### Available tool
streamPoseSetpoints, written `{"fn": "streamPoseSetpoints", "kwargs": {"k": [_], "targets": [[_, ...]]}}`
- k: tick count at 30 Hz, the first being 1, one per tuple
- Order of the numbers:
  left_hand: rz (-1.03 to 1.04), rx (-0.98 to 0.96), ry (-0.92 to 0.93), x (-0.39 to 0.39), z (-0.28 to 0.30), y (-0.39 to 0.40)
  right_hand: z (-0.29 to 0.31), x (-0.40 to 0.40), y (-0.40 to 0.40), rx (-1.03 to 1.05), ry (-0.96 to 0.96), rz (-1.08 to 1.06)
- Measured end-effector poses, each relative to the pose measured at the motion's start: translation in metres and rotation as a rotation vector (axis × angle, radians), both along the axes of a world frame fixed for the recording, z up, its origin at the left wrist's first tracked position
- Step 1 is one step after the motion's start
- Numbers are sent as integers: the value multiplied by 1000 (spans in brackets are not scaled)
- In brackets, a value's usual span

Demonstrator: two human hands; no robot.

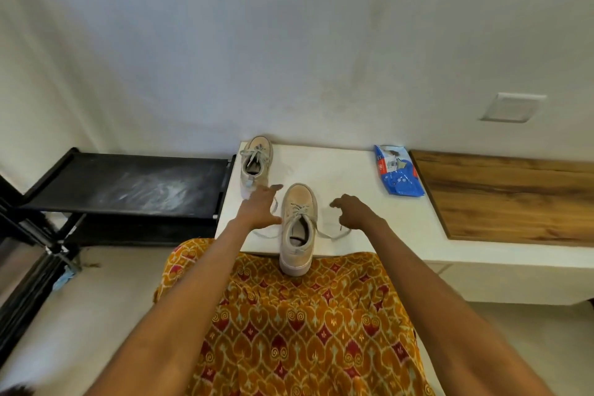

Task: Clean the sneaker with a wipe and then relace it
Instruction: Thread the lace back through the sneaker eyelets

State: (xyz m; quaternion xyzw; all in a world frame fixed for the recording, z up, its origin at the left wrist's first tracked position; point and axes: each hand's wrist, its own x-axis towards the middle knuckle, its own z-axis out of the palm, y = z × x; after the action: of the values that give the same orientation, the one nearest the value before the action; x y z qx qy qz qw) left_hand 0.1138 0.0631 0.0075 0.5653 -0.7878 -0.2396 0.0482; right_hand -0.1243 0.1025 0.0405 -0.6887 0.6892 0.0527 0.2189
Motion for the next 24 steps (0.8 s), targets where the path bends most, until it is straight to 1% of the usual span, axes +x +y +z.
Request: {"fn": "streamPoseSetpoints", "kwargs": {"k": [1, 2, 4, 5, 6, 8, 11, 13, 15, 17, 19, 21, 24], "targets": [[-34, -53, -4, -5, 3, 0, 2, 7, 0, -38, -52, 7], [-69, -65, 18, -11, 3, 0, 3, 15, 0, -65, -106, 15], [-101, 7, 94, -21, 8, 3, 5, 32, 1, -66, -182, 19], [-97, 37, 122, -23, 8, 5, 4, 39, 2, -48, -187, 24], [-86, 44, 147, -24, 8, 7, 2, 43, 3, -39, -174, 30], [-37, 39, 211, -23, 3, 9, -2, 47, 6, -91, -149, 0], [89, 77, 374, -21, -8, 15, -7, 48, 9, -185, -204, -114], [136, 48, 428, -20, -10, 21, -5, 46, 10, -210, -203, -121], [119, -20, 385, -22, -10, 24, -2, 43, 13, -258, -100, -47], [58, -105, 262, -23, -7, 27, -4, 39, 18, -339, 22, 34], [20, -160, 156, -24, -6, 29, -11, 37, 23, -391, 76, 42], [26, -152, 114, -24, -8, 31, -17, 39, 29, -418, 81, 16], [73, -69, 149, -22, -12, 32, -21, 49, 31, -397, 70, -60]]}}
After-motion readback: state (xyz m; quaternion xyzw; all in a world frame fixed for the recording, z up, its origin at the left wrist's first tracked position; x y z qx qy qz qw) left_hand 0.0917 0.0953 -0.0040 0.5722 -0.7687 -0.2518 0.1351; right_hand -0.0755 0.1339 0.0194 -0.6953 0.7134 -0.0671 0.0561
